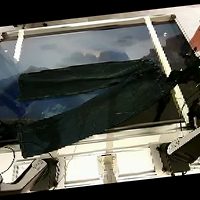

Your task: Fold the clothes and pants, and hang the long-sleeved shirts on hangers.

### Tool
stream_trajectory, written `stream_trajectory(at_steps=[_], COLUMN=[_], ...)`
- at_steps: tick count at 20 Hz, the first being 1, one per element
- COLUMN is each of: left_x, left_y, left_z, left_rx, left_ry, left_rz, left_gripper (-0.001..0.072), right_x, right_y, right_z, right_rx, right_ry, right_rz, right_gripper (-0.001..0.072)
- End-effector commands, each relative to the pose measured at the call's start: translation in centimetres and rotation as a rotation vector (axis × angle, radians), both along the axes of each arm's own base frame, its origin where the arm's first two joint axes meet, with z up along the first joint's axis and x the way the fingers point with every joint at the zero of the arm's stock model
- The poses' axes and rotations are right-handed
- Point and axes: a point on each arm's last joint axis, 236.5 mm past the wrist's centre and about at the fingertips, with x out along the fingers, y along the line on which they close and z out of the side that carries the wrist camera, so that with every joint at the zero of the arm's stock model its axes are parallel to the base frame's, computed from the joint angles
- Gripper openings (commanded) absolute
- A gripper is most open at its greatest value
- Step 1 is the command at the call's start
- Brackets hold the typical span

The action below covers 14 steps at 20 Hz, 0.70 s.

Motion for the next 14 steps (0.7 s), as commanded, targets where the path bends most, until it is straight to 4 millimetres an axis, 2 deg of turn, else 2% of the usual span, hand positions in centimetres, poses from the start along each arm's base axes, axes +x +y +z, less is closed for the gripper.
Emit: stream_trajectory(at_steps=[1,2,4,6,8,10,14], left_x=[-1.0,-1.7,-3.7,-5.3,-5.9,-6.8,-9.3], left_y=[-0.1,0.2,0.7,1.3,0.7,-0.5,-3.9], left_z=[0.0,-0.1,-0.4,-0.6,-1.5,-2.9,-6.2], left_rx=[0.004,0.015,0.041,0.062,0.041,0.002,-0.101], left_ry=[0.032,0.065,0.150,0.218,0.239,0.267,0.317], left_rz=[-0.007,-0.012,-0.025,-0.033,-0.038,-0.089,-0.253], left_gripper=[0.0501,0.0501,0.0501,0.0501,0.0501,0.0500,0.0499], right_x=[-2.8,-4.3,-5.8,-6.5,-6.9,-7.1,-6.9], right_y=[2.7,2.9,2.9,2.2,1.4,0.9,1.2], right_z=[0.7,1.1,1.8,2.1,2.2,2.4,2.5], right_rx=[0.146,0.174,0.222,0.230,0.224,0.222,0.225], right_ry=[0.066,0.116,0.165,0.199,0.220,0.238,0.247], right_rz=[0.153,0.165,0.153,0.082,0.000,-0.064,-0.080], right_gripper=[0.0406,0.0294,0.0056,0.0041,0.0042,0.0042,0.0041])
